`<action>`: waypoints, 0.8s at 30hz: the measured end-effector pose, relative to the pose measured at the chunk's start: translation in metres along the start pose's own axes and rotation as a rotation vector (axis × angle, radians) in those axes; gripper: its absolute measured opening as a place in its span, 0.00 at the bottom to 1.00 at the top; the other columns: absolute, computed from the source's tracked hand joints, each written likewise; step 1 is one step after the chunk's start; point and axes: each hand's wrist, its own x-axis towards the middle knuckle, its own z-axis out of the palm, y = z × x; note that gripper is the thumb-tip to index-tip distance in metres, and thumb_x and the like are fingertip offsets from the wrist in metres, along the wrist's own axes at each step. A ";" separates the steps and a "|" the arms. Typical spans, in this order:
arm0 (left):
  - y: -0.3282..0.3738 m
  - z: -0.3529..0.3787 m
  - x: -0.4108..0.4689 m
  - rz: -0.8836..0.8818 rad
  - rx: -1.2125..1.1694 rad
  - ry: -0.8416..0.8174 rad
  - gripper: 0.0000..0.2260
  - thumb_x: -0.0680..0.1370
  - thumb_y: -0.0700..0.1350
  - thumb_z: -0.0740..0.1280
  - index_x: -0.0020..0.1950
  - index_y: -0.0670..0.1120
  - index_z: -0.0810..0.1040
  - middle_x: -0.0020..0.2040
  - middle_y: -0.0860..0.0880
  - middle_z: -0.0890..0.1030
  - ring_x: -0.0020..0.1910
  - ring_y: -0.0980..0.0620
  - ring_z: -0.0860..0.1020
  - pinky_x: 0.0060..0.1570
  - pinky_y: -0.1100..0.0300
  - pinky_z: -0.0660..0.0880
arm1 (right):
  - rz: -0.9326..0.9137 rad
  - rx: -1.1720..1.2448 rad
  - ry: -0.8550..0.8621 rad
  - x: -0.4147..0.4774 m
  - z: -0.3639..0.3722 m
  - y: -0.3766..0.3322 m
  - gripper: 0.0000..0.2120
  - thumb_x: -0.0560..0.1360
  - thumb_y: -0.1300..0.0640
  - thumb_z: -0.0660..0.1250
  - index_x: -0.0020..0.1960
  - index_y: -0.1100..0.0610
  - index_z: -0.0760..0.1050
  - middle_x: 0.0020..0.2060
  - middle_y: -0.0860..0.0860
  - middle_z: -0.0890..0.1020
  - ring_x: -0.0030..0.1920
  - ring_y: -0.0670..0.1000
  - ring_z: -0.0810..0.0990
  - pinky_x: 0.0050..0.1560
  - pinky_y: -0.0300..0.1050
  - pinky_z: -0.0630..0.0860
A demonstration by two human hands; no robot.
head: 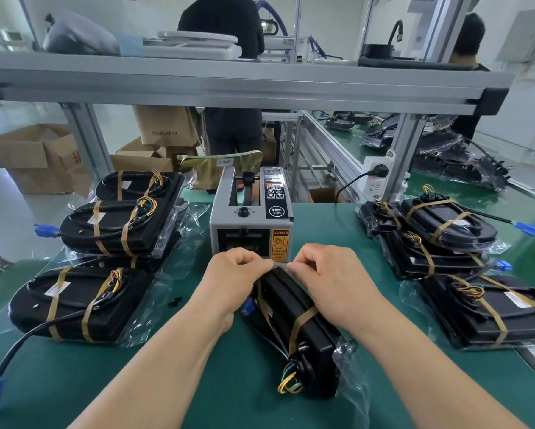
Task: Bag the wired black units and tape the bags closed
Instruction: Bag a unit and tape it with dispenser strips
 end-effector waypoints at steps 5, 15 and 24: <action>-0.005 -0.001 -0.007 0.016 0.035 -0.032 0.14 0.69 0.49 0.79 0.48 0.48 0.78 0.36 0.51 0.74 0.25 0.60 0.70 0.21 0.69 0.66 | 0.020 -0.007 -0.013 0.000 0.002 0.001 0.13 0.77 0.45 0.66 0.40 0.52 0.77 0.37 0.48 0.81 0.41 0.52 0.78 0.45 0.53 0.78; -0.008 -0.015 -0.027 0.095 0.010 -0.060 0.06 0.76 0.41 0.72 0.51 0.50 0.82 0.40 0.53 0.78 0.27 0.65 0.74 0.27 0.73 0.68 | 0.083 -0.110 -0.294 -0.006 -0.006 -0.019 0.22 0.65 0.34 0.72 0.49 0.50 0.80 0.41 0.47 0.83 0.43 0.48 0.81 0.47 0.48 0.79; -0.037 -0.054 -0.065 0.198 0.270 -0.018 0.23 0.73 0.60 0.72 0.65 0.65 0.68 0.60 0.68 0.74 0.61 0.71 0.70 0.62 0.60 0.69 | 0.031 0.411 -0.273 -0.049 -0.030 0.023 0.15 0.81 0.54 0.60 0.57 0.38 0.80 0.51 0.39 0.85 0.51 0.41 0.83 0.51 0.40 0.77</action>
